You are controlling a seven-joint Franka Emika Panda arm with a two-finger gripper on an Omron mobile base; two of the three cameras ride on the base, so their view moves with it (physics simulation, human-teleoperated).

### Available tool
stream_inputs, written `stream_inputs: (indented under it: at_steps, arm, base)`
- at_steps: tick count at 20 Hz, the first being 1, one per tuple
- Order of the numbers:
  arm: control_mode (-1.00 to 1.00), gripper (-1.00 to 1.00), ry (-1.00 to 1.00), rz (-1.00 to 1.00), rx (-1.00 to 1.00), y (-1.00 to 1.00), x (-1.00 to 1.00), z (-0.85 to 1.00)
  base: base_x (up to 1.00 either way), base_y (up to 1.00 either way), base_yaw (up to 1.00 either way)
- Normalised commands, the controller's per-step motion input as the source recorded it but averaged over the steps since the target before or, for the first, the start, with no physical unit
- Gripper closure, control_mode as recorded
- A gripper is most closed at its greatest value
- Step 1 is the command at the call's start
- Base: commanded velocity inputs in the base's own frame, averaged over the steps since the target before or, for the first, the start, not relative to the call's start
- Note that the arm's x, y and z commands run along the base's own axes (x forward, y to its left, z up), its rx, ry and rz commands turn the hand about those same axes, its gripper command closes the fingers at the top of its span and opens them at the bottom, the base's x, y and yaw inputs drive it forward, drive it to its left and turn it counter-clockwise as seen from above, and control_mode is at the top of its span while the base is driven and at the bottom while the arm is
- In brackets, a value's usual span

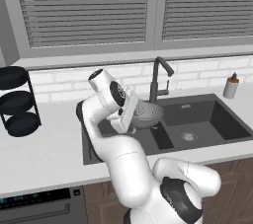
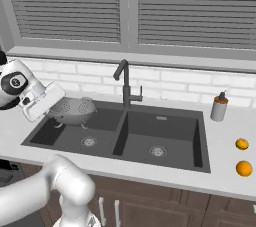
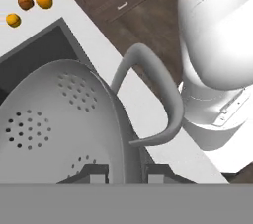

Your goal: Put the colander in the sink, put the tangerine, peach, orange in the colander, and turn on the sink faucet and pour water over the colander.

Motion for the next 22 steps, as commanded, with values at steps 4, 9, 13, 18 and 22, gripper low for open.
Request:
stream_inputs:
  at_steps: [4,9,13,18,22]
  arm:
    - [-1.00,1.00,-0.21,-0.30,-0.04,0.48,0.48,-0.49]
    - [-1.00,1.00,-0.19,-0.32,0.00,0.27,0.48,-0.75]
    - [-1.00,1.00,-0.24,-0.33,0.00,0.17,0.42,-0.79]
    - [-1.00,1.00,-0.26,-0.31,0.00,0.20,0.40,-0.79]
    - [-1.00,1.00,-0.20,-0.28,0.00,0.33,0.54,-0.75]
  base:
    - [0.00,0.00,0.00]
    - [0.00,0.00,0.00]
    - [0.00,0.00,0.00]
    - [0.00,0.00,0.00]
    - [0.00,0.00,0.00]
